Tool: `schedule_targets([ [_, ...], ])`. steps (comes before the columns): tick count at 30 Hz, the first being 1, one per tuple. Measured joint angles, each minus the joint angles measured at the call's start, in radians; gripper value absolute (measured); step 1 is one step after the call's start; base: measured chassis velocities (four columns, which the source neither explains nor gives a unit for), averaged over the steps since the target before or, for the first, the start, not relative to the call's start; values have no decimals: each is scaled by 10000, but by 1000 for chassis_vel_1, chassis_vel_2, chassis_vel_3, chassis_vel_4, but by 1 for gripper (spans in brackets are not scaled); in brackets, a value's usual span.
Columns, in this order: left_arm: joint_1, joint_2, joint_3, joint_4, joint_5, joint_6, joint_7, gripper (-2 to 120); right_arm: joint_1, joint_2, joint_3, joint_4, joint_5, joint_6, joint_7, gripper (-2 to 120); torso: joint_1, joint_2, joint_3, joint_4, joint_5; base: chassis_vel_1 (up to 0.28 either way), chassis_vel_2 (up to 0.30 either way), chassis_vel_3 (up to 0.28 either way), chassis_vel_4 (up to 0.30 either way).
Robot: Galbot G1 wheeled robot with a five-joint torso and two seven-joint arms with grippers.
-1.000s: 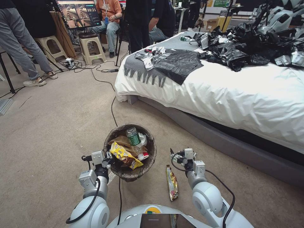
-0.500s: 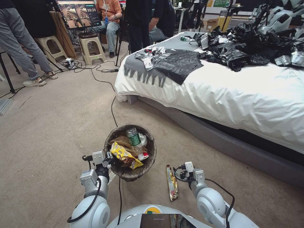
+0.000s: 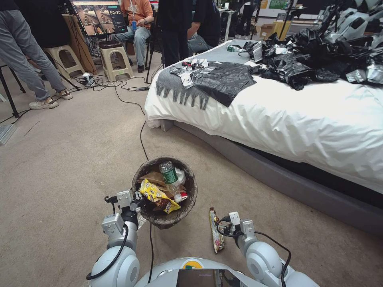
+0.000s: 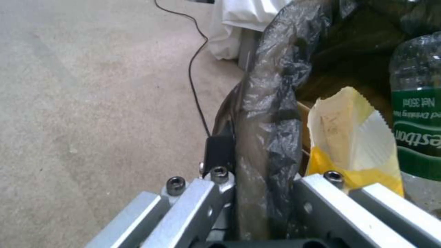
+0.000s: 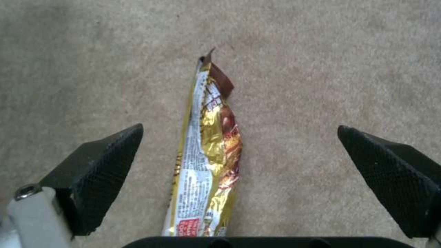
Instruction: Pick up the trash bin, then pick up the garbage from the floor and place it into the trash bin.
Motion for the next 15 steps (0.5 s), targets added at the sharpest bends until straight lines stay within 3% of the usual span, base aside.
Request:
schedule_targets([
  [15, -8, -60, 48, 125, 51, -42, -6, 0, 315, 87, -493, -847, 402, -234, -337, 100, 0, 0, 0, 1, -1, 0, 0, 0, 0],
])
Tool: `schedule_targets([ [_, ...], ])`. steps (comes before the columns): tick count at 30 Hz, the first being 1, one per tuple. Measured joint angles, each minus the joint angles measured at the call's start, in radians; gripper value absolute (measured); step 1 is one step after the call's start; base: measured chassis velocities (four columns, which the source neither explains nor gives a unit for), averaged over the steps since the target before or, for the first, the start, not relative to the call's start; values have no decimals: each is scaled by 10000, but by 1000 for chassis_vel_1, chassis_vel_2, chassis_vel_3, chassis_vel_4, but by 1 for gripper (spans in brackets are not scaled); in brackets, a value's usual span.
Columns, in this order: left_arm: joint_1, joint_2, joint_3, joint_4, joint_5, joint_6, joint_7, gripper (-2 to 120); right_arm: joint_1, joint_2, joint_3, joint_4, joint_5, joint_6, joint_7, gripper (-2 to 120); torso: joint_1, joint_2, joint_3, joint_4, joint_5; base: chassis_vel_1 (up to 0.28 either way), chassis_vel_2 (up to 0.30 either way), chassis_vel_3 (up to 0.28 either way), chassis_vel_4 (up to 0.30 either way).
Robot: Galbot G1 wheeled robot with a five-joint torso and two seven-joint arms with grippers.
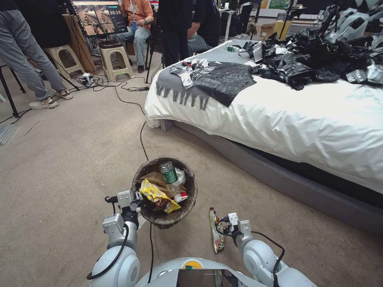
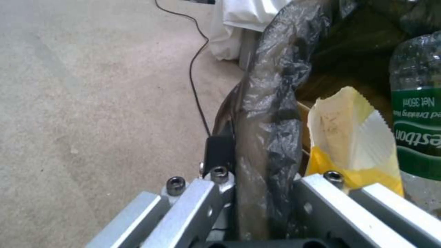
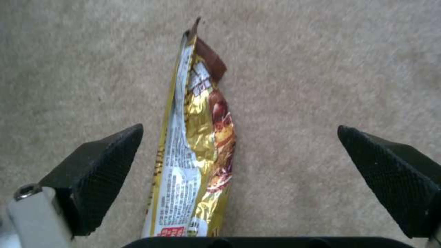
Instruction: Pick up the trash bin, then pick up the garbage from the floor and place it into the trash bin.
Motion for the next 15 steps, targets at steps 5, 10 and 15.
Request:
schedule_targets([
  [5, -13, -11, 0, -3, 17, 0, -2, 0, 248, 240, -126, -637, -129, 79, -200, 100, 0, 0, 0, 0, 0, 0, 0, 0, 0],
  [10, 17, -20, 0, -4, 54, 0, -4, 0, 396, 354, -277, -974, -192, 130, -272, 100, 0, 0, 0, 0, 0, 0, 0, 0, 0],
  [15, 39, -69, 16, -4, 126, -8, -4, 0, 631, 533, -506, -1457, -343, 184, -358, 100, 0, 0, 0, 0, 1, 0, 0, 0, 0],
])
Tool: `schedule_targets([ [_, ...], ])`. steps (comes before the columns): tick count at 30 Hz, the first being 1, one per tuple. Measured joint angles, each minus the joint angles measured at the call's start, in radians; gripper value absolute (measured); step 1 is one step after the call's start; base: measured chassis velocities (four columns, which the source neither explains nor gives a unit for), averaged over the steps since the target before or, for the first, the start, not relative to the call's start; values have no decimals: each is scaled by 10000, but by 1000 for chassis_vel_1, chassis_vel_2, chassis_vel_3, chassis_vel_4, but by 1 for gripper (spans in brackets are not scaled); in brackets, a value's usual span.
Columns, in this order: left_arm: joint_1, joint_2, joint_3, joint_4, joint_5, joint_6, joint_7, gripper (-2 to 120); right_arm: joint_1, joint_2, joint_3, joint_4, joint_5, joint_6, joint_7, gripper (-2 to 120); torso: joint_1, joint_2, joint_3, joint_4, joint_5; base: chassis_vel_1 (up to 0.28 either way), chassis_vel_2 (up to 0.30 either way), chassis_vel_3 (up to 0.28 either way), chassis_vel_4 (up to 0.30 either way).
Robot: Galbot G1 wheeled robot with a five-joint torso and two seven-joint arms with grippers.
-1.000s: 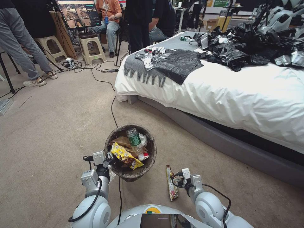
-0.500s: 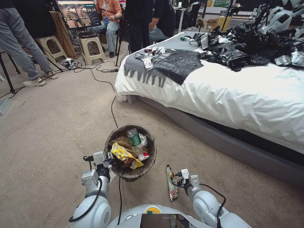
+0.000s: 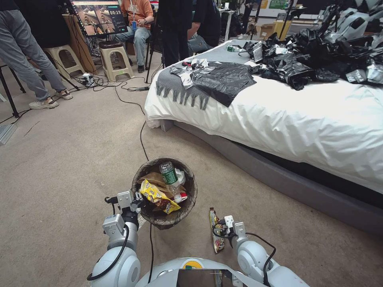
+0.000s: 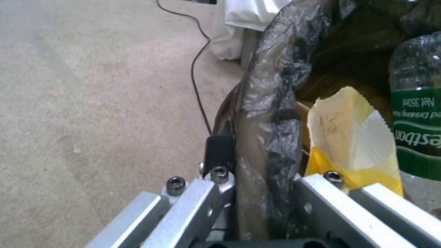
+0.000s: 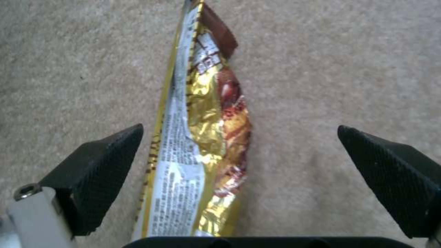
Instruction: Pick up the trash bin, then pick up the garbage from the floor and place it into the trash bin.
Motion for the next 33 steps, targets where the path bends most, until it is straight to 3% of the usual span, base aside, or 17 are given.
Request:
schedule_targets([
  [18, 48, -41, 17, 9, 105, -53, -45, 0, 667, 1175, -456, -1542, -772, 521, -336, 100, 0, 0, 0, 1, -3, 0, 0, 0, 0],
  [23, 63, -41, 1, 3, 120, -73, -67, 0, 697, 1460, -465, -1908, -975, 698, -538, 86, 0, 1, -1, 1, -10, 0, 0, 0, 0],
  [26, 76, -40, -4, -15, 133, -86, -88, 0, 709, 1654, -419, -2151, -1097, 830, -630, 69, 0, 2, -1, 2, -9, 0, 0, 0, 0],
  [30, 84, -40, -12, -18, 134, -91, -94, 0, 710, 1717, -372, -2296, -1187, 922, -709, 60, 0, 2, -1, 3, -8, 0, 0, 0, 0],
  [33, 78, -34, -36, -21, 131, -96, -104, 0, 674, 1727, -280, -2429, -1309, 1065, -815, 43, 0, 2, -1, 4, -4, 0, 0, 0, 0],
])
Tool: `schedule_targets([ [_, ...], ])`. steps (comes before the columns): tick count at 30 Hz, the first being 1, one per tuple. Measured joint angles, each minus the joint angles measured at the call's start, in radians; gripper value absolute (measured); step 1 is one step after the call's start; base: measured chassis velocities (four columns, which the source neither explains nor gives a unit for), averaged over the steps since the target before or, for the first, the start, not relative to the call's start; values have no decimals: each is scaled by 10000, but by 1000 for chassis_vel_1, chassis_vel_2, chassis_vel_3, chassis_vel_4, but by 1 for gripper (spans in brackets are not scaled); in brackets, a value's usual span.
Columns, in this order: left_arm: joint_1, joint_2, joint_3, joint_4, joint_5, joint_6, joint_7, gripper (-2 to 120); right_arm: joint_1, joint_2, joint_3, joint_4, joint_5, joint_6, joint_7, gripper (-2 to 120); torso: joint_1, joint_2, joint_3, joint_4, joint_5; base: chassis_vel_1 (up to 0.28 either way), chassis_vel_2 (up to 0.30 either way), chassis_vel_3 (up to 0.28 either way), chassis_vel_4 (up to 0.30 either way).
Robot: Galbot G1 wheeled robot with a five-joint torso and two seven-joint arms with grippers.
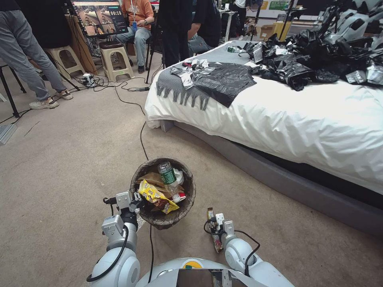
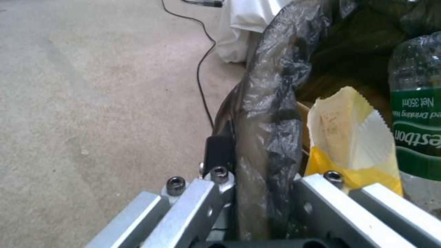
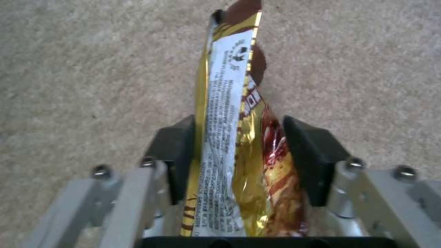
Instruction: Pick up the trash bin, then pick up the garbage from the floor and place it into the trash bin.
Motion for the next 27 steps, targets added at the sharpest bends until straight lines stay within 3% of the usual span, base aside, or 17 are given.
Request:
schedule_targets([
  [11, -70, 6, -12, 2, -23, 0, -10, 0, -75, -21, 123, -144, -240, 184, -82, 10, 0, -1, 1, -5, 3, 0, 0, 0, 0],
  [12, -79, 7, -21, 2, -36, -1, -10, 0, -81, -25, 135, -153, -265, 203, -94, 0, 0, -1, 1, -5, 6, 0, 0, 0, 0],
  [27, -105, 8, -59, 15, -64, -8, -9, 0, -88, -5, 200, -262, -494, 526, -155, 0, 0, -2, 2, -6, 7, 0, 0, 0, 0],
])
